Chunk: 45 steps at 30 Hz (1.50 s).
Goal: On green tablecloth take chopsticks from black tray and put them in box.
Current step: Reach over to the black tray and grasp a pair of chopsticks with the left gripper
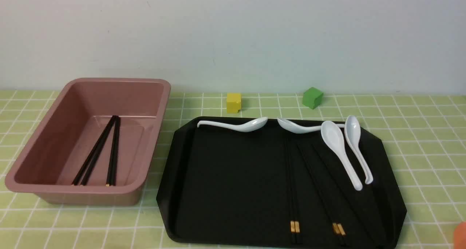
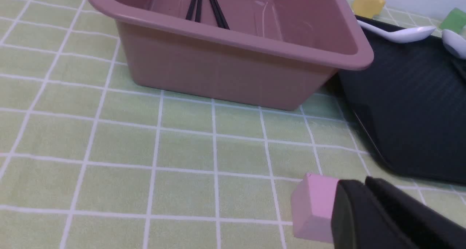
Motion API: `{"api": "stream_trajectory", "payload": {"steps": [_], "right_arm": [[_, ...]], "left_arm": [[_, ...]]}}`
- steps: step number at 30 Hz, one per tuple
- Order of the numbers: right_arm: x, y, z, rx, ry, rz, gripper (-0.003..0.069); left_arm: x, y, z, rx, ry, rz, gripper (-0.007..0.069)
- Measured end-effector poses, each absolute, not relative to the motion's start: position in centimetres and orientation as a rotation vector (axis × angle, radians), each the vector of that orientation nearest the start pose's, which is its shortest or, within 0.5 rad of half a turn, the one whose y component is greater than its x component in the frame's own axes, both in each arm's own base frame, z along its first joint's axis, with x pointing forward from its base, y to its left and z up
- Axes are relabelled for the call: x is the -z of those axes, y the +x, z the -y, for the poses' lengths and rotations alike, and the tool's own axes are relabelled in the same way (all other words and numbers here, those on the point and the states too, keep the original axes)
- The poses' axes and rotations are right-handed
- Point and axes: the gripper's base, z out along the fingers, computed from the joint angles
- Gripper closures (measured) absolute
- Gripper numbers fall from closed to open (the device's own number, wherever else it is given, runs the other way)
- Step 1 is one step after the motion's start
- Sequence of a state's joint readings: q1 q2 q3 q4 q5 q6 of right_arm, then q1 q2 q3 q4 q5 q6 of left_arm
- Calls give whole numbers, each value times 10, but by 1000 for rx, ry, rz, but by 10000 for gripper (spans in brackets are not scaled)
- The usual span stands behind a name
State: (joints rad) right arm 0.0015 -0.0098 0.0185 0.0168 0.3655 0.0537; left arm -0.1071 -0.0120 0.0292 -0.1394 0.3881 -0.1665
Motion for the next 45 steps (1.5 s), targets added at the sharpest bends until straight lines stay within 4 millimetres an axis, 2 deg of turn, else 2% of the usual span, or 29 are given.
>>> {"api": "stream_trajectory", "payload": {"steps": [45], "right_arm": [[-175, 53, -1, -55, 59, -1857, 419]], "left_arm": [[-169, 51, 10, 325, -142, -1893, 545]]}}
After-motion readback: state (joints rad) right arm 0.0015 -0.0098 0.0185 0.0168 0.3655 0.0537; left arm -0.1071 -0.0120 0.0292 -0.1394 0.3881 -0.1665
